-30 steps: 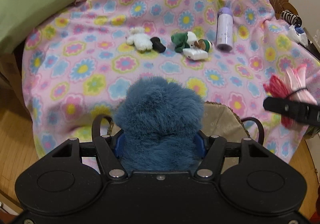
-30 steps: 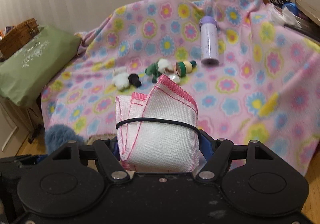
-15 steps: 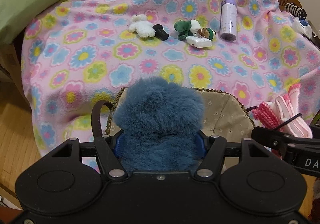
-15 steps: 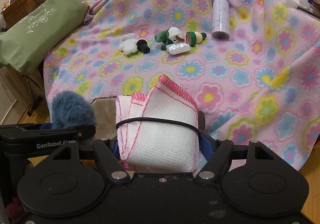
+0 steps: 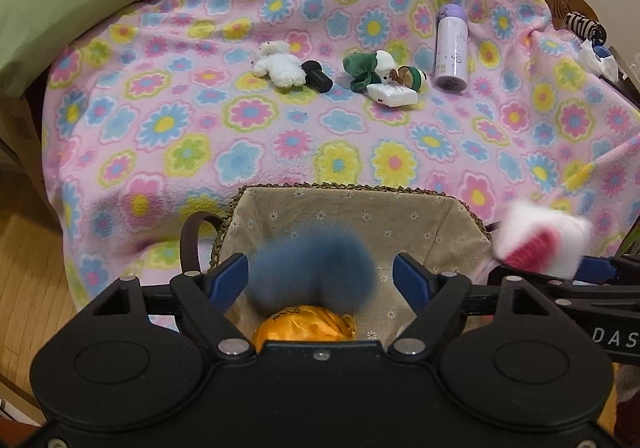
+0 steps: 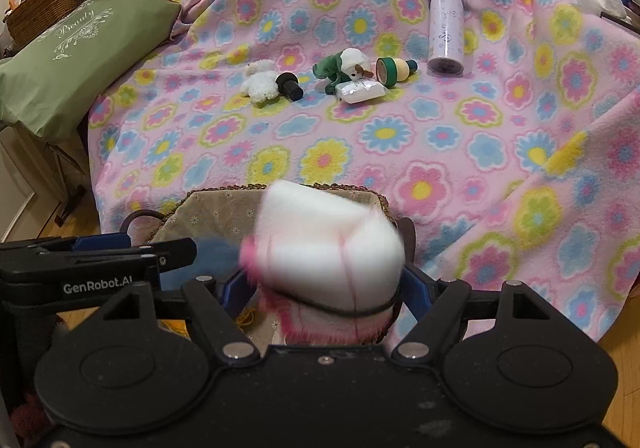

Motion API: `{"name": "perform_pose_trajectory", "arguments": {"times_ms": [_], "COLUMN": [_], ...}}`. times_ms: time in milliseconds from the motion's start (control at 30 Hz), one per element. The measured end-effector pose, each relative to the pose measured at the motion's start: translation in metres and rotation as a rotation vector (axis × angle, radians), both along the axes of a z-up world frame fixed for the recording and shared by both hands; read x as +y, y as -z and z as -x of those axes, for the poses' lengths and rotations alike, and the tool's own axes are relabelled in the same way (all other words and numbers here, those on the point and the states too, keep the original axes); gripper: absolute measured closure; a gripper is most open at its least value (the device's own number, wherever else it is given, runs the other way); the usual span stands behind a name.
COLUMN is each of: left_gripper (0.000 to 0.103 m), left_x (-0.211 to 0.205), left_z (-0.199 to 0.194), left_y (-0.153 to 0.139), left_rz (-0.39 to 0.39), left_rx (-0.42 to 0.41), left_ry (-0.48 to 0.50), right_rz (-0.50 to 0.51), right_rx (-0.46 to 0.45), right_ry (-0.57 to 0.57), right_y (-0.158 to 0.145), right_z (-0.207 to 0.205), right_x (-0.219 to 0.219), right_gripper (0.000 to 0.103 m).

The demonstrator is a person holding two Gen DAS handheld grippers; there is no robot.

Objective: Organize soft objects
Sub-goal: 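Drop the scrunchie into the basket with left tool while right tool drops the cloth in, then move the left tool to the black cylinder while right tool reaches the cotton pad pack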

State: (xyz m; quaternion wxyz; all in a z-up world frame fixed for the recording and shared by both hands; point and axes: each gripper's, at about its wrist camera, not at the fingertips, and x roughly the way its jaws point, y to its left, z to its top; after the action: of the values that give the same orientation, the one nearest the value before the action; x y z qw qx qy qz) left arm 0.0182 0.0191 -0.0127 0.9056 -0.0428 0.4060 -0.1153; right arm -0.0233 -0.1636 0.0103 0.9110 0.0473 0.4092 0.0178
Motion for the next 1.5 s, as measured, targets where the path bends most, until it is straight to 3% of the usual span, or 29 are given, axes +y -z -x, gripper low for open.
{"name": "perform_pose_trajectory", "arguments": {"times_ms": [1000,1133,1500], "left_gripper": [0.025,0.014,0.012], "left_x": [-0.0013,-0.0017,0.0014], "left_z": [-0.0025,-0.0020,-0.0060], "left_y": [0.0033,0.0037,0.0011], "left_rz": [-0.017,-0.019,-0.029], "left_rx": [0.025,0.023,0.011], "left_ry": [-0.003,-0.001,-0.012], "right_rz": [-0.002,-0.004,0.006], "right_rx": [0.002,0.006,0.005], "right_ry": [-0.010,-0.010,-0.012], "right_y": [0.0018,0.0026,0.0037], "right_z": [0.0002,-0.0003,-0.0020], "right_x": [0.0007,0.0002,-0.0006], "right_gripper": [0.023,0.022,0.019]}}
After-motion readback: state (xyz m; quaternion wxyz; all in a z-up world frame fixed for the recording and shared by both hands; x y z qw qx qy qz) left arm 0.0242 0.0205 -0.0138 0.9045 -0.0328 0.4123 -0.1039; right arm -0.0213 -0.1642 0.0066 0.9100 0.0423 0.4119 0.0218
